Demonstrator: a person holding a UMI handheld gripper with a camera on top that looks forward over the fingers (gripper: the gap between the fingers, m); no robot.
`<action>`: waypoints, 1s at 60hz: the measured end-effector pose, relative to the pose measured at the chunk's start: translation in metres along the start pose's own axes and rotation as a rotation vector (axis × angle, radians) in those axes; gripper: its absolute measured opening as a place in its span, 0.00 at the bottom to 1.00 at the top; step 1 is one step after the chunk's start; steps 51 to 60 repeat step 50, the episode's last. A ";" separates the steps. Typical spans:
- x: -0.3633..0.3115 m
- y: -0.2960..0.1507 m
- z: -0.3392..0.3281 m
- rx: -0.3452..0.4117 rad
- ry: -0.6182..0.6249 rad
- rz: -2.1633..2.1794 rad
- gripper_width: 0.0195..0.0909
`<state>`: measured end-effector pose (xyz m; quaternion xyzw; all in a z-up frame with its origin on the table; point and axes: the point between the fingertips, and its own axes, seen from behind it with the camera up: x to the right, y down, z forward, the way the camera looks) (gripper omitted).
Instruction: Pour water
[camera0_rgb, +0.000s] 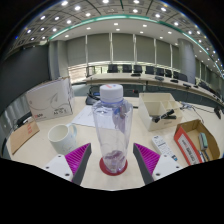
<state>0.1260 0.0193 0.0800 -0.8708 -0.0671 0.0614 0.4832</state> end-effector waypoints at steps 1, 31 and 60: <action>0.000 -0.002 -0.006 -0.003 0.015 -0.004 0.93; -0.113 -0.014 -0.219 -0.095 0.211 0.028 0.93; -0.147 0.000 -0.263 -0.093 0.216 0.033 0.93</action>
